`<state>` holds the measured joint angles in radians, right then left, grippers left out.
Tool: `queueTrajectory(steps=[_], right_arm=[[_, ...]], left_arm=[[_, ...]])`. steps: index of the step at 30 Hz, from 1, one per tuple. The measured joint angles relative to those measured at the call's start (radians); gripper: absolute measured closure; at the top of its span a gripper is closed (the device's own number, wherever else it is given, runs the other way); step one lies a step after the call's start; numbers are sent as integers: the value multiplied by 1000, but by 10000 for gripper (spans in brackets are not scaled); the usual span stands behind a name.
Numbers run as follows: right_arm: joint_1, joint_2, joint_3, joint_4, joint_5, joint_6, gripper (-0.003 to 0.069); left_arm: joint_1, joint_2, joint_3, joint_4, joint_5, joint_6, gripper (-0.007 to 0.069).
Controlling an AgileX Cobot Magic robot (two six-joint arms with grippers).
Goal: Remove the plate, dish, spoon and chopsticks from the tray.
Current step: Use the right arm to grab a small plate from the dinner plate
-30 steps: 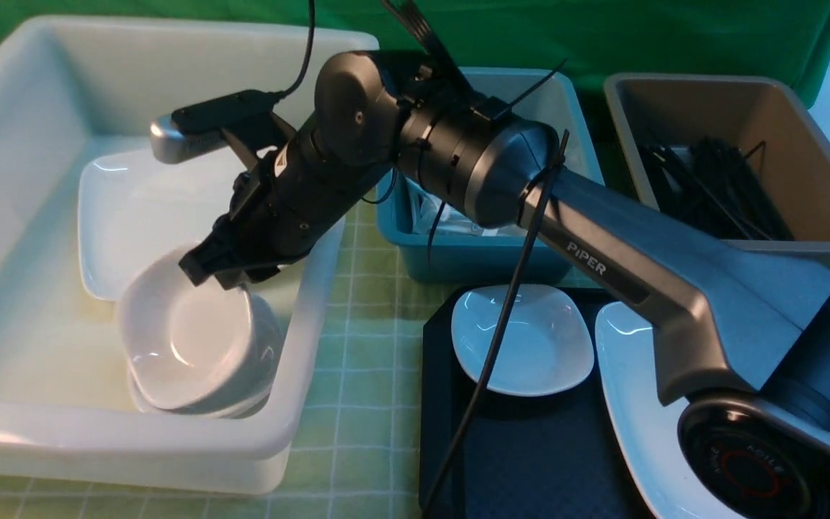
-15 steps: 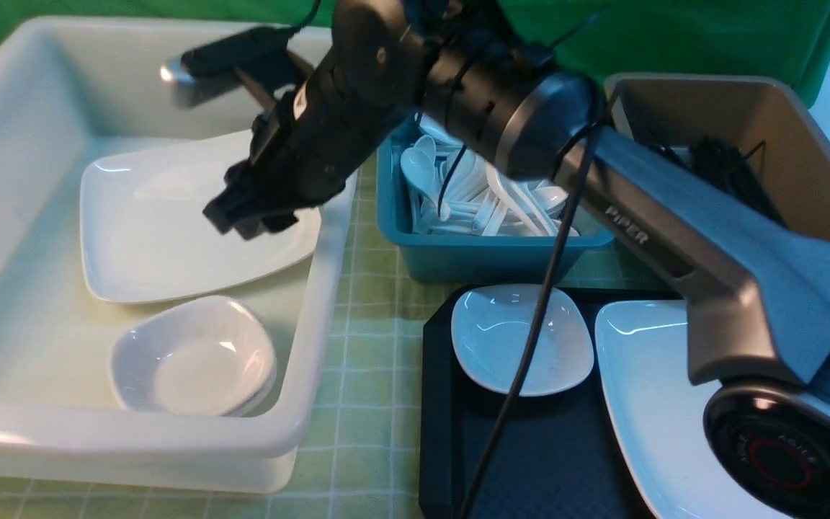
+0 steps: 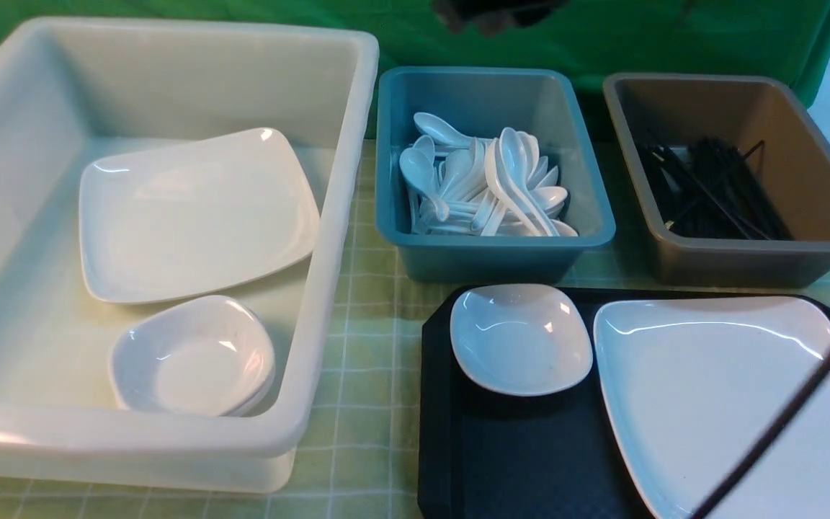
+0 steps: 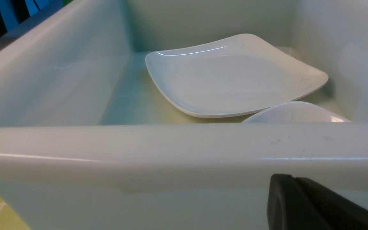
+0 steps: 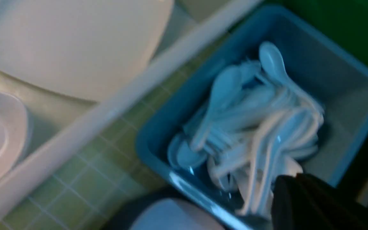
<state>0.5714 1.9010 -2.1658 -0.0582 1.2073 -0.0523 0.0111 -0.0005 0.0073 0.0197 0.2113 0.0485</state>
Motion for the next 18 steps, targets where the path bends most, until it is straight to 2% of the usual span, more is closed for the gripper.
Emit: queueTrajectory(steps=[5, 9, 13, 15, 16, 18], right_arm=[[-101, -91, 401, 3, -57, 94, 657], [-119, -80, 614, 72, -188, 96, 624], [-119, -32, 716, 182, -318, 35, 494], [-121, -1, 717, 190, -368, 18, 396], [-121, 5, 717, 190, -372, 14, 389], [-133, 40, 717, 192, -400, -3, 318]], left_arm=[[0, 0, 0, 1, 0, 0, 627], [0, 0, 0, 1, 0, 0, 627], [0, 0, 0, 1, 0, 0, 627], [0, 0, 0, 1, 0, 0, 627], [0, 0, 0, 1, 0, 0, 627], [0, 0, 0, 1, 0, 0, 627]])
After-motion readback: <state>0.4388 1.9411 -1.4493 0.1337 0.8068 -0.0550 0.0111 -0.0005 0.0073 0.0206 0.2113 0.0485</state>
